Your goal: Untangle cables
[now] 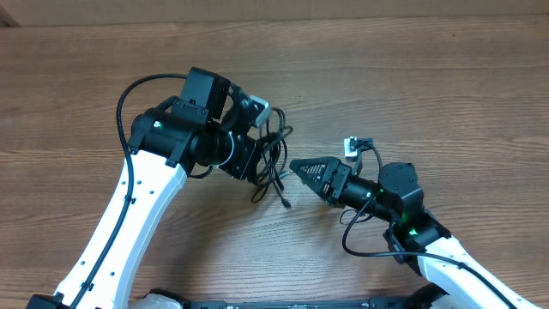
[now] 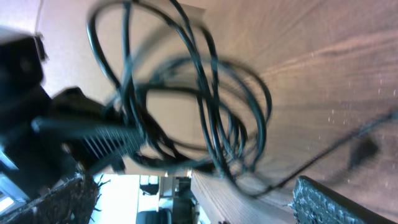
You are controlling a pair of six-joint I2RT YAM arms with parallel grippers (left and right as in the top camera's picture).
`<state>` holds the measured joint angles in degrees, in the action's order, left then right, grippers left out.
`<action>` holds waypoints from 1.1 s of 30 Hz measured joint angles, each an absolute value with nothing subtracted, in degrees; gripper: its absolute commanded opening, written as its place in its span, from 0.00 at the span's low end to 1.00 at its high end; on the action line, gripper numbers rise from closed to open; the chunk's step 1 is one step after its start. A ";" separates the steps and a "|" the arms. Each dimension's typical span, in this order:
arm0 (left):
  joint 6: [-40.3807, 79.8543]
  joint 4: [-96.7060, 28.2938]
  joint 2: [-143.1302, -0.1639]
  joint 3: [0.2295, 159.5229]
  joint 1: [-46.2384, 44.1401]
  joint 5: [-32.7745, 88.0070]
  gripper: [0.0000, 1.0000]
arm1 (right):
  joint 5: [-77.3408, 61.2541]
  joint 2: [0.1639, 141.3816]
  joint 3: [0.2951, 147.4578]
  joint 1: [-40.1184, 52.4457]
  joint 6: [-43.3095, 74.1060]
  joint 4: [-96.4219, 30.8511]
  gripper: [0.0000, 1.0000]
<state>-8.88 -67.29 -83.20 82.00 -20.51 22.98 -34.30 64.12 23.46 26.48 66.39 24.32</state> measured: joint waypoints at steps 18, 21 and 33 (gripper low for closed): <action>-21.06 -67.92 -83.20 82.00 -23.22 30.98 0.04 | -40.42 64.36 23.59 22.98 79.55 38.61 0.74; -21.19 -67.85 -83.20 82.00 -24.60 31.09 0.04 | -39.55 64.36 23.59 22.98 81.73 40.29 0.75; -21.23 -67.70 -83.20 82.00 -29.95 29.89 0.04 | -36.51 64.40 23.59 22.96 84.07 45.45 0.74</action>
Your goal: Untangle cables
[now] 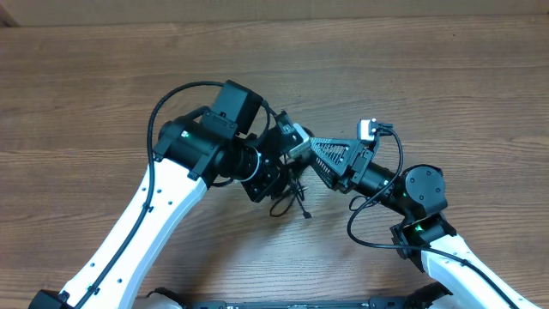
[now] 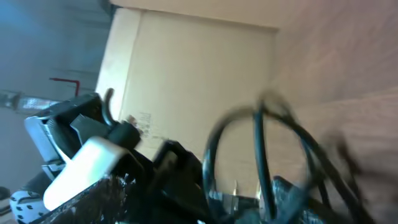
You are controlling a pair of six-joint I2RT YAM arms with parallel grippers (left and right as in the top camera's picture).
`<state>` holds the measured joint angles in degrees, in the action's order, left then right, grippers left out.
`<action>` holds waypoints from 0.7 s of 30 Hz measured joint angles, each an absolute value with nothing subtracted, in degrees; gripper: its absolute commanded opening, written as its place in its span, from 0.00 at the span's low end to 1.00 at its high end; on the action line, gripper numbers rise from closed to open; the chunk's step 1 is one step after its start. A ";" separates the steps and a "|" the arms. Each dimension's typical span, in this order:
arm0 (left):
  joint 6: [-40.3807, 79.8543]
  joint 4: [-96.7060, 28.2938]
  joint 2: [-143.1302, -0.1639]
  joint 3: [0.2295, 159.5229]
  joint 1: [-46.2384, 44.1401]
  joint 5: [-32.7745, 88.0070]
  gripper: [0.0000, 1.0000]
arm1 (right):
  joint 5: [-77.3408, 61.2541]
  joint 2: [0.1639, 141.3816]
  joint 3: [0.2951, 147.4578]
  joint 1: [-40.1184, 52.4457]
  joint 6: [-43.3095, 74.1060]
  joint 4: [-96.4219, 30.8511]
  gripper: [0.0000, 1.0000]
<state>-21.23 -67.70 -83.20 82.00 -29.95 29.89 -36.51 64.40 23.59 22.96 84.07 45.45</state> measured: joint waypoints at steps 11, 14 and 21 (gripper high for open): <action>-25.12 -67.72 -83.11 82.00 -33.04 32.10 0.04 | -35.55 64.40 23.59 22.94 82.50 42.74 0.32; -25.54 -67.72 -83.11 82.00 -33.04 32.49 0.04 | -34.98 64.40 23.59 22.96 79.09 41.06 0.31; -29.80 -71.92 -83.11 82.08 -33.01 37.28 0.04 | -33.78 64.55 23.55 16.67 74.94 52.01 0.33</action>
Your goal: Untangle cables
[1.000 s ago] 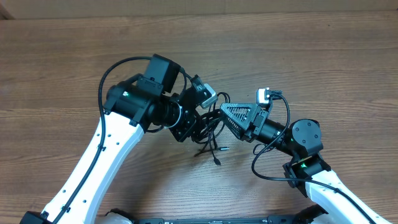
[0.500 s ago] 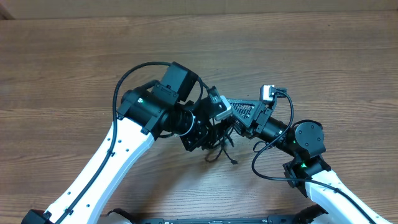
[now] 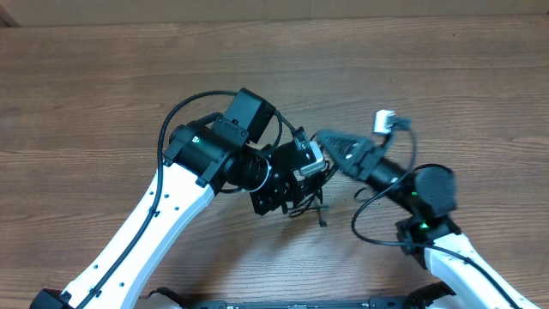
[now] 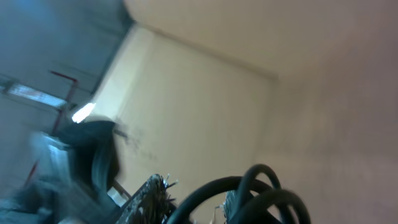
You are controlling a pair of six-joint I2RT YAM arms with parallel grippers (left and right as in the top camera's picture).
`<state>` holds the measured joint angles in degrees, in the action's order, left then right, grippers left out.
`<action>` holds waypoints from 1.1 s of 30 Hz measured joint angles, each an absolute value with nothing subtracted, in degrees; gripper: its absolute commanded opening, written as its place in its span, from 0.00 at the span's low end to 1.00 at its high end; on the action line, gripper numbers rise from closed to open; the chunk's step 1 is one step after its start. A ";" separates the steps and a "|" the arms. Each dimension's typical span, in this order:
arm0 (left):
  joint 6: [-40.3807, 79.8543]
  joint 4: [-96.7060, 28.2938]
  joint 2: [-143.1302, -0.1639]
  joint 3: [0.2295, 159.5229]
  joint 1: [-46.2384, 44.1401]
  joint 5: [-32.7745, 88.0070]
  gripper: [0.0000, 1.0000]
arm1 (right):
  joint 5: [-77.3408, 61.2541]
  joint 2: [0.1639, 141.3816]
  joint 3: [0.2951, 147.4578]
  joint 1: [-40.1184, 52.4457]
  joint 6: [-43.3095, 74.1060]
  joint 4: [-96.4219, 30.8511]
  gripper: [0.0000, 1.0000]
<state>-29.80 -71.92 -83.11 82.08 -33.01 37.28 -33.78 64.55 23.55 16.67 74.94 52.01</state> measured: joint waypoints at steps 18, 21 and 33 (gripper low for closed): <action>-43.92 -79.11 -83.29 82.13 -33.01 45.82 0.04 | -38.96 64.38 23.55 -4.49 64.10 31.33 0.50; -44.18 -79.88 -83.44 82.13 -33.01 45.04 0.04 | -39.66 64.16 23.55 -5.39 60.95 28.27 0.57; -44.34 -80.05 -83.26 82.00 -33.41 43.99 0.04 | -27.05 64.29 23.57 -13.41 55.94 17.82 0.75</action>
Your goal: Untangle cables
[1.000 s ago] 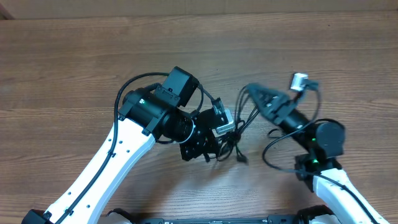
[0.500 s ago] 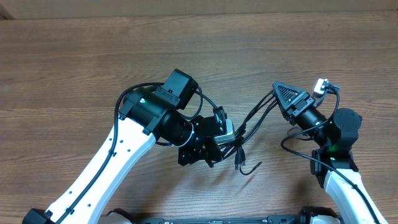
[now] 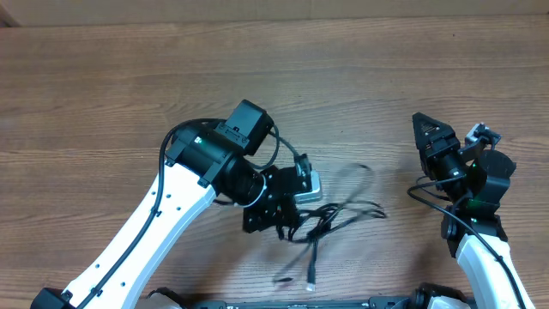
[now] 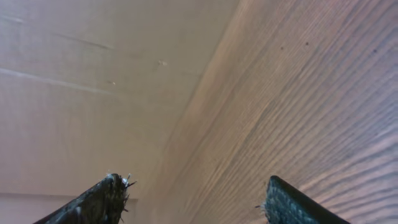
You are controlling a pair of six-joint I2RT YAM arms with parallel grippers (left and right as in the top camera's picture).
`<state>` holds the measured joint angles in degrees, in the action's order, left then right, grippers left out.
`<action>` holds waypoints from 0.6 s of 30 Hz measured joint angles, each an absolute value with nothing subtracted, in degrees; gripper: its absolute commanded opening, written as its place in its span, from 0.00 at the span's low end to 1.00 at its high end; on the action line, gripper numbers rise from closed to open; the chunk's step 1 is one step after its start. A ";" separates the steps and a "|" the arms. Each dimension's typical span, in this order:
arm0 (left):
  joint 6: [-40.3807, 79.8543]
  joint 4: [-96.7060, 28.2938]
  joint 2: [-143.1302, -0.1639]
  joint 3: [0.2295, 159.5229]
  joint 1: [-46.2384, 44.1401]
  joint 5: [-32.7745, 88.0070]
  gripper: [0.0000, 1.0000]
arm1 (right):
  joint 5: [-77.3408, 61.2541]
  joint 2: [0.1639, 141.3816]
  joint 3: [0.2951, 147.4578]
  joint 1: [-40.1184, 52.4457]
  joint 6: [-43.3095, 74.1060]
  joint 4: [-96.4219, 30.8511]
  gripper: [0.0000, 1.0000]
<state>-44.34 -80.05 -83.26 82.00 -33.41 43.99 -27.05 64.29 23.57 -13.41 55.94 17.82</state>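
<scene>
In the overhead view a tangle of thin black cables [image 3: 336, 215] spreads loosely over the wooden table, one connector end [image 3: 310, 276] lying toward the front. My left gripper [image 3: 296, 196] is shut on the bundle at its white plug [image 3: 311, 187], low over the table centre. My right gripper [image 3: 429, 137] stands far off to the right, open, touching no cable. The right wrist view shows both fingertips [image 4: 112, 198] wide apart with only bare wood between them [image 4: 196, 186].
The wooden table [image 3: 103, 94] fills the overhead view. A beige wall or box face [image 4: 81, 74] rises beyond the table edge in the right wrist view. My right arm's own black lead [image 3: 420, 190] loops beside its wrist.
My right gripper, then closed in on a cable loop beside the left gripper, is now far right, open and empty. The bundle has spread out rightward and toward the front. The left gripper sits lower.
My left gripper held the coiled bundle while the open right gripper pointed at it from the right. Then the right fingers were among the loops, then around one loop. Now the right gripper is away and the cables lie drawn out.
</scene>
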 measured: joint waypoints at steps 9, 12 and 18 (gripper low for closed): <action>-30.09 -64.07 -83.26 82.00 -31.24 43.44 0.04 | -35.40 64.31 23.57 -13.41 50.50 11.92 0.84; -22.33 -60.18 -83.26 82.00 -27.55 43.64 0.04 | -37.95 64.31 23.57 -13.41 49.19 10.28 0.84; -12.08 -55.42 -83.26 82.00 -19.57 48.93 0.04 | -40.12 64.31 23.57 -13.41 48.29 3.46 0.85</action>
